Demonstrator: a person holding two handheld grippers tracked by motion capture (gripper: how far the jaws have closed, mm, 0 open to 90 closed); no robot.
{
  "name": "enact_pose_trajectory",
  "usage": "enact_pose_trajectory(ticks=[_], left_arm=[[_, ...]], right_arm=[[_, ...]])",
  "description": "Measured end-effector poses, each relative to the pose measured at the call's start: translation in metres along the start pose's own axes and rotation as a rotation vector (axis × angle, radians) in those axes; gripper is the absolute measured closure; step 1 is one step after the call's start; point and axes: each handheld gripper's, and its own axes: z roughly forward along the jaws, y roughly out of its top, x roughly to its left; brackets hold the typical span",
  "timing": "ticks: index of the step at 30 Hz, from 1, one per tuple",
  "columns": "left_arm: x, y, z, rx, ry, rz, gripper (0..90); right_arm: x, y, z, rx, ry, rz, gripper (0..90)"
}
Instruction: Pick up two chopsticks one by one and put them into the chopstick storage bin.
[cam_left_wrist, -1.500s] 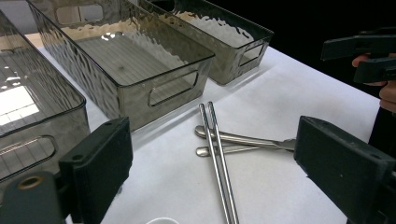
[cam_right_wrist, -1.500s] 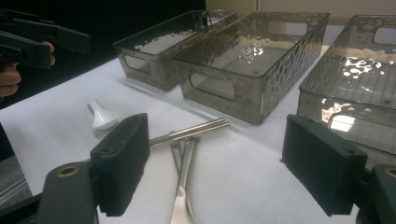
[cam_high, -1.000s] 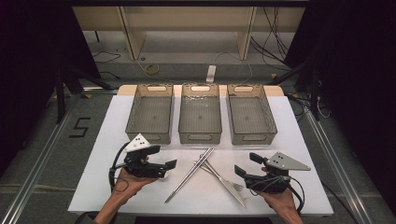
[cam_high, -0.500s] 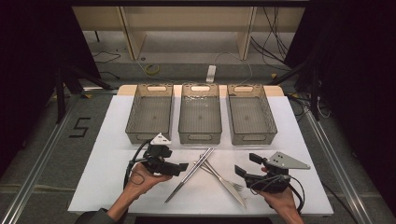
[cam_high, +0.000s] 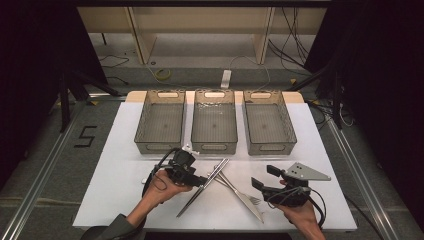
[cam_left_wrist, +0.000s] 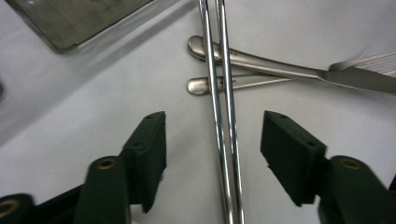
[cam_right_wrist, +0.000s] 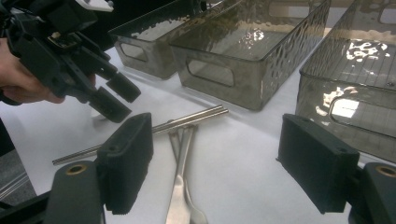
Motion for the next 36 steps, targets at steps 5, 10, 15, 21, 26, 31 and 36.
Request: enact_pose_trajectory(ticks=[5,10,15,21,26,31,36], left_arm=[[0.002,0.003,0.006,0.039,-0.004,-0.001,48.6],[0.004,0.008,0.012,0.064,-0.020,-0.009,52.0],[0.008,0.010,0.015,0.085,-0.022,-0.016,56.3],[0.005,0.011,0.024,0.126,-0.022,-0.008,61.2],[0.006,0.010,0.029,0.148,-0.030,-0.013,63.9],[0.003,0.011,0.034,0.161,-0.040,0.000,68.9],[0.001,0.011,0.035,0.174,-0.029,0.029,72.8]], right_arm=[[0.000,0.000,0.001,0.008,-0.002,-0.004,27.5],[0.000,0.000,0.001,0.013,-0.003,-0.010,27.5],[0.000,-0.001,0.001,0.014,-0.005,-0.011,27.7],[0.000,-0.001,0.001,0.017,-0.006,-0.010,27.7],[0.001,-0.001,0.001,0.017,-0.005,-0.013,27.7],[0.001,-0.001,0.001,0.022,-0.007,-0.014,27.8],[0.001,0.000,0.001,0.026,-0.013,-0.020,27.8]])
